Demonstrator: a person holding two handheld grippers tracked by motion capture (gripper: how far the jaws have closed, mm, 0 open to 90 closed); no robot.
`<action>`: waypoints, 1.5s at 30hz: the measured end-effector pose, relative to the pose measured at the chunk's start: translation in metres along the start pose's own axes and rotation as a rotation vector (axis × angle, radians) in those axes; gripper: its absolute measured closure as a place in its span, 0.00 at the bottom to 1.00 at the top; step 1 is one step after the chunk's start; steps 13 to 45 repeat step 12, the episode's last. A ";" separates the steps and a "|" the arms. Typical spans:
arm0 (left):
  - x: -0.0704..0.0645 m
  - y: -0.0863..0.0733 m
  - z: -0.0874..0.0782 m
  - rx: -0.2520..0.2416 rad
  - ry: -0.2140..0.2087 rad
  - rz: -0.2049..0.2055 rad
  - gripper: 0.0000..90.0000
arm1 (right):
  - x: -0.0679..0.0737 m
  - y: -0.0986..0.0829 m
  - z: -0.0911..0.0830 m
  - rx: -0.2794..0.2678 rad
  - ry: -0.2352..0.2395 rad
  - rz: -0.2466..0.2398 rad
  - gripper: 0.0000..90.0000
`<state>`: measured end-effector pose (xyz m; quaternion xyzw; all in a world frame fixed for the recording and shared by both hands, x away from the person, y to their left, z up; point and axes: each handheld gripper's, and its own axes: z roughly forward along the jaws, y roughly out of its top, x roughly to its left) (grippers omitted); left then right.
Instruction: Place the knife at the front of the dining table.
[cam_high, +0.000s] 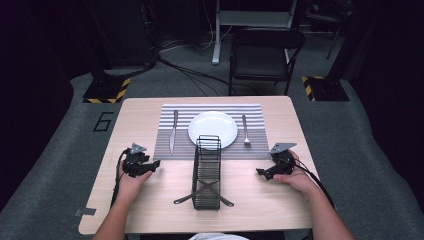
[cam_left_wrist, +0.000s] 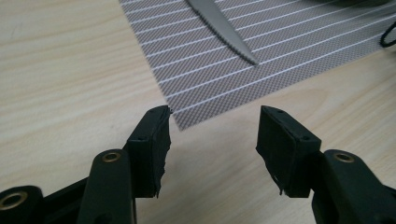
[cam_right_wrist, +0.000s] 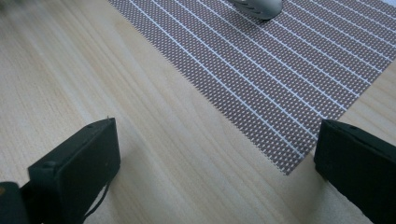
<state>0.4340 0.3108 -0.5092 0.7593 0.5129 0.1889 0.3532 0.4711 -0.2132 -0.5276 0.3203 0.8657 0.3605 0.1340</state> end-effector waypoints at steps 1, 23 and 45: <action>0.000 -0.001 -0.001 0.001 0.004 -0.001 0.49 | 0.000 0.000 0.000 -0.001 0.000 0.002 0.00; 0.001 -0.013 0.003 0.019 -0.003 0.093 0.49 | 0.000 0.000 0.000 0.000 -0.001 0.003 0.00; 0.001 -0.013 0.003 0.019 -0.003 0.093 0.49 | 0.000 0.000 0.000 0.000 -0.001 0.003 0.00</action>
